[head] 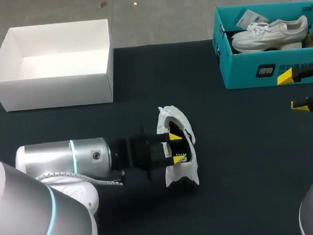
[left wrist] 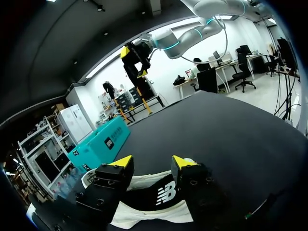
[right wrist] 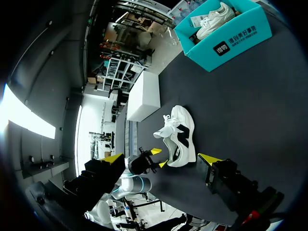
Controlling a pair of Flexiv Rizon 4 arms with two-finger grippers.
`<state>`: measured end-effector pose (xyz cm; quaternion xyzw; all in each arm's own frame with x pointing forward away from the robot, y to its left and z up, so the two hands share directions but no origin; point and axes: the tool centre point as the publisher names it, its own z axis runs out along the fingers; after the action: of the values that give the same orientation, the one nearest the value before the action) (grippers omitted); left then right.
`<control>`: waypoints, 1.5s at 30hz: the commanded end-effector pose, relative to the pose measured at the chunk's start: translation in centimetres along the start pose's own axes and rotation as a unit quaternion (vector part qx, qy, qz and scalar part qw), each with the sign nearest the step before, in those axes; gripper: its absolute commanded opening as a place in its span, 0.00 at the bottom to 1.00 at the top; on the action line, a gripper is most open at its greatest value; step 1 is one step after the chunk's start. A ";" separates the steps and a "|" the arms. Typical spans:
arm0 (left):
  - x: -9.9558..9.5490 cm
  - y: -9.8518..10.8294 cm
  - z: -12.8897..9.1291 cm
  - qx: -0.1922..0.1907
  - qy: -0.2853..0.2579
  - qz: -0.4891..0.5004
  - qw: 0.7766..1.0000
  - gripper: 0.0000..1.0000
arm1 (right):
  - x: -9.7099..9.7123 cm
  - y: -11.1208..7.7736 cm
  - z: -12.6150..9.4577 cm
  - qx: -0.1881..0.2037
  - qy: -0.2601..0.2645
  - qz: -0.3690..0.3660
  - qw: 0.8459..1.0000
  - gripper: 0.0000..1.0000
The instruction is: Take the shoe out of the shoebox, open the shoe tongue, remove and reinsert the insole, then place the shoe into the shoebox
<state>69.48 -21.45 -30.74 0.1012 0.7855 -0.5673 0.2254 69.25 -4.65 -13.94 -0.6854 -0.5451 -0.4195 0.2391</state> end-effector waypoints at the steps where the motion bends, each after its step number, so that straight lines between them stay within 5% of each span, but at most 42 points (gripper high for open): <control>1: -0.7 -1.0 -1.4 0.001 0.003 0.005 1.000 1.00 | 0.0 -0.1 0.0 -0.001 -0.001 0.000 1.000 1.00; 3: -1.2 -1.2 -1.5 0.008 0.011 0.011 1.000 1.00 | 0.0 -0.1 0.0 -0.001 -0.001 0.000 1.000 1.00; 4: -1.5 -1.3 -1.5 0.010 0.022 0.016 1.000 0.84 | 0.0 -0.1 0.0 -0.001 -0.001 0.000 1.000 1.00; 6: -2.2 -1.4 -1.7 0.011 0.043 0.024 0.999 0.16 | 0.0 -0.1 0.0 -0.001 -0.001 0.000 1.000 1.00; 7: -2.5 -1.5 -1.9 0.009 0.063 0.030 0.998 0.00 | 0.0 -0.1 0.0 -0.001 -0.001 0.000 1.000 1.00; 14: -3.8 -2.5 -3.3 -0.012 0.216 0.068 0.974 0.00 | 0.0 -0.1 0.0 -0.001 -0.001 0.000 1.000 1.00; 29: -4.0 -2.7 -3.2 -0.015 0.210 0.066 0.975 0.00 | 0.0 -0.1 0.0 -0.001 -0.001 0.000 1.000 1.00; 33: -3.9 -1.6 -3.8 0.010 0.373 0.232 0.898 0.00 | 0.0 -0.1 0.0 -0.001 -0.001 0.000 1.000 1.00; 36: -3.7 -1.4 -4.4 0.063 0.479 0.280 0.830 0.00 | 0.0 -0.1 0.0 -0.001 -0.001 0.000 1.000 1.00; 45: -3.9 -1.7 -4.2 0.043 0.489 0.250 0.835 0.00 | 0.0 -0.1 0.0 -0.001 -0.001 0.000 1.000 1.00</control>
<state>70.06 -17.50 -26.56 0.4427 0.7601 -0.4711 0.0660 69.25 -4.65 -13.94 -0.6854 -0.5451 -0.4195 0.2391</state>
